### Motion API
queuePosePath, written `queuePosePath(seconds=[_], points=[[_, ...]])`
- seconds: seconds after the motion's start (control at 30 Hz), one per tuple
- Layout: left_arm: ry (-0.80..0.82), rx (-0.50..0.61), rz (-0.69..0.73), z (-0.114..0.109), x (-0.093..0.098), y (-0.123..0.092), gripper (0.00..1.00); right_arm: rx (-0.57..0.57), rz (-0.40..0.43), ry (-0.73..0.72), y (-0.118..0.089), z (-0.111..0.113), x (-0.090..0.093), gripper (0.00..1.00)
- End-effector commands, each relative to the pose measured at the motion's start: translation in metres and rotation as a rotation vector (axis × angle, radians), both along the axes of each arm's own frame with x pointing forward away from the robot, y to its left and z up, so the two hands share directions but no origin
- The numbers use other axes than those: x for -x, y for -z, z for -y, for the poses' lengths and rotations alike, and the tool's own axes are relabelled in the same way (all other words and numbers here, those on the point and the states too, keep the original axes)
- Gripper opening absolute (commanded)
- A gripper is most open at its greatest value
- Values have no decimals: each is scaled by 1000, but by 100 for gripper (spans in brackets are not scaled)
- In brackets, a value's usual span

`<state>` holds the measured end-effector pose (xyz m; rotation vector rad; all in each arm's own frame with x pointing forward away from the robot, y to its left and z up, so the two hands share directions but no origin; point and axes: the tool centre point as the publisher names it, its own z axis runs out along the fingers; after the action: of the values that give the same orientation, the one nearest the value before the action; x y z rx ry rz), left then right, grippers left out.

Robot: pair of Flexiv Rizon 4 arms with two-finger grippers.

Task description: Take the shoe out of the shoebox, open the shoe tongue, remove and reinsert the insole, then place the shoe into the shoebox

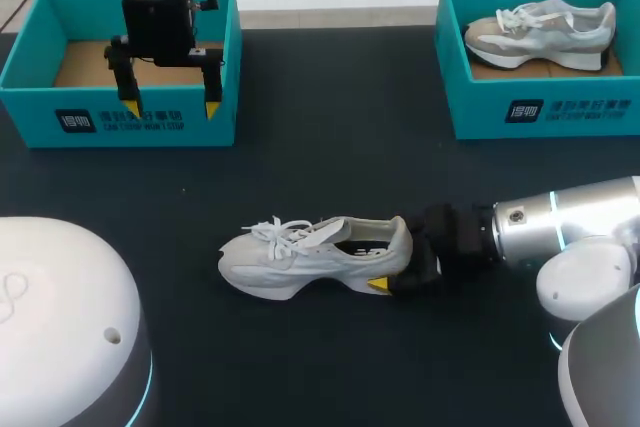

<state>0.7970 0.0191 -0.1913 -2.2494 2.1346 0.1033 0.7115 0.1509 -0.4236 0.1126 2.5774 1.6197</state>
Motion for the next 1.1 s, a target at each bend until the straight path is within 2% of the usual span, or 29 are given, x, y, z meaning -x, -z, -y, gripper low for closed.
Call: queuePosePath(seconds=[0.03,0.27,0.4,0.6,0.83,0.97,1.1], points=[[25,14,18,11,15,-1,100,5,1,2,9,-7,-5,0],[0,-31,66,52,66,5,100,5,1,2,9,-7,-5,0],[54,-26,67,73,82,16,100,5,1,2,9,-7,-5,0],[111,8,14,102,91,40,100,5,1,2,9,-7,-5,0],[180,-22,-6,144,105,65,100,5,1,2,9,-7,-5,0],[206,-17,-19,163,114,74,100,5,1,2,9,-7,-5,0],[211,-28,-24,176,113,84,100,5,1,2,9,-7,-5,0]])
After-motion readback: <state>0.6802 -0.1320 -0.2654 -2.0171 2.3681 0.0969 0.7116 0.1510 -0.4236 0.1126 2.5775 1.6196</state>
